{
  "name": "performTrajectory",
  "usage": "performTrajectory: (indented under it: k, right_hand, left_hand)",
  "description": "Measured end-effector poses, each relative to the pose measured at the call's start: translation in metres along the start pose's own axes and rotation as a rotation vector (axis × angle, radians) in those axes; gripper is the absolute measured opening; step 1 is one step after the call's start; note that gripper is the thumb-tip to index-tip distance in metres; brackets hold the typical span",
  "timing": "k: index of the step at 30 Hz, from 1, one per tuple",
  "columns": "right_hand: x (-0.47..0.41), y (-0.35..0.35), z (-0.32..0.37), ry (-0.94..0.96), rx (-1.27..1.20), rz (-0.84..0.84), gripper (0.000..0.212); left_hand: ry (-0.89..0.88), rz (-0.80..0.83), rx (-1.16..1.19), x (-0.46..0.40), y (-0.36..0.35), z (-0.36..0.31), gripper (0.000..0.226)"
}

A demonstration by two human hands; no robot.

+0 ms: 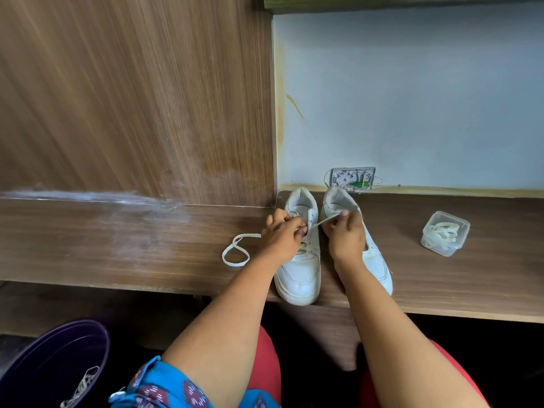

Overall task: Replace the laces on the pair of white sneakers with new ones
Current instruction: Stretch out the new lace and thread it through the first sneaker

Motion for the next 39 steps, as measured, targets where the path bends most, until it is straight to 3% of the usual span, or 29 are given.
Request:
performTrajectory:
  k: [2, 4, 5, 9, 10, 12, 14, 17, 19, 20, 21, 22, 25, 26, 28, 31, 34, 36, 38, 39]
  right_hand:
    - [-0.006, 0.017, 0.007, -0.149, -0.499, -0.158, 0.022]
    - [-0.014, 0.030, 0.006, -0.264, -0.826, -0.172, 0.023]
    - [-0.018, 0.033, 0.006, -0.247, -0.714, -0.139, 0.020]
    - [-0.008, 0.012, 0.001, 0.159, 0.390, 0.291, 0.023]
    - [-0.003, 0.003, -0.004, 0.216, 0.532, 0.388, 0.024]
    - [0.001, -0.003, -0.004, 0.278, 0.594, 0.394, 0.019]
    - [-0.004, 0.005, 0.000, 0.264, 0.394, 0.252, 0.010]
    - [-0.015, 0.031, 0.004, -0.076, -0.513, 0.024, 0.023]
    - [-0.013, 0.036, 0.007, -0.279, -1.031, 0.010, 0.030]
    - [-0.012, 0.034, 0.009, -0.332, -1.097, 0.050, 0.035]
    - [-0.013, 0.031, 0.009, -0.354, -0.995, 0.094, 0.039]
    - [-0.012, 0.026, 0.008, -0.318, -0.735, 0.138, 0.038]
    - [-0.009, 0.005, 0.002, 0.120, 0.292, 0.284, 0.011]
    - [-0.006, -0.003, -0.002, 0.203, 0.476, 0.355, 0.015]
    - [-0.004, -0.007, -0.007, 0.244, 0.593, 0.397, 0.018]
    - [-0.009, 0.005, -0.001, 0.193, 0.342, 0.228, 0.009]
    - [-0.019, 0.035, 0.005, -0.133, -0.565, -0.022, 0.019]
    - [-0.021, 0.043, 0.006, -0.289, -0.984, -0.055, 0.021]
    - [-0.019, 0.042, 0.005, -0.359, -1.066, -0.014, 0.021]
    - [-0.019, 0.038, 0.004, -0.354, -0.949, 0.009, 0.020]
  left_hand:
    - [0.012, 0.020, 0.018, 0.000, 0.000, 0.001, 0.023]
    - [0.018, 0.039, 0.045, 0.000, 0.000, 0.001, 0.023]
    - [0.022, 0.045, 0.063, 0.000, 0.000, 0.001, 0.023]
    - [0.044, 0.049, 0.134, -0.002, -0.004, 0.005, 0.020]
    - [0.046, 0.050, 0.152, -0.002, -0.005, 0.005, 0.020]
    - [0.046, 0.057, 0.184, -0.004, -0.005, 0.006, 0.020]
    - [0.046, 0.059, 0.211, -0.005, -0.006, 0.008, 0.021]
    - [0.042, 0.060, 0.262, -0.007, -0.009, 0.011, 0.019]
    - [0.042, 0.080, 0.299, -0.008, -0.011, 0.013, 0.018]
    - [0.043, 0.088, 0.309, -0.009, -0.012, 0.013, 0.017]
    - [0.045, 0.091, 0.312, -0.009, -0.012, 0.014, 0.018]
    - [0.045, 0.086, 0.316, -0.011, -0.013, 0.014, 0.018]
    - [0.047, 0.053, 0.323, -0.013, -0.014, 0.015, 0.019]
    - [0.046, 0.049, 0.328, -0.013, -0.015, 0.015, 0.019]
    - [0.042, 0.051, 0.327, -0.013, -0.014, 0.016, 0.017]
    - [0.036, 0.067, 0.339, -0.012, -0.013, 0.017, 0.014]
    - [0.035, 0.072, 0.389, -0.011, -0.010, 0.017, 0.011]
    - [0.021, 0.069, 0.439, -0.010, -0.007, 0.017, 0.010]
    - [-0.019, 0.070, 0.466, -0.007, -0.002, 0.015, 0.011]
    - [-0.036, 0.061, 0.490, -0.006, 0.002, 0.015, 0.010]
Point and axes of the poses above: each hand's wrist, its own x-axis away from the middle knuckle, its own y-axis out of the back of the hand, z = x × y, the point moved 4 cm from there along -x, towards the middle knuckle, and after that the axes turned 5 degrees about z, right-handed, at the moved point
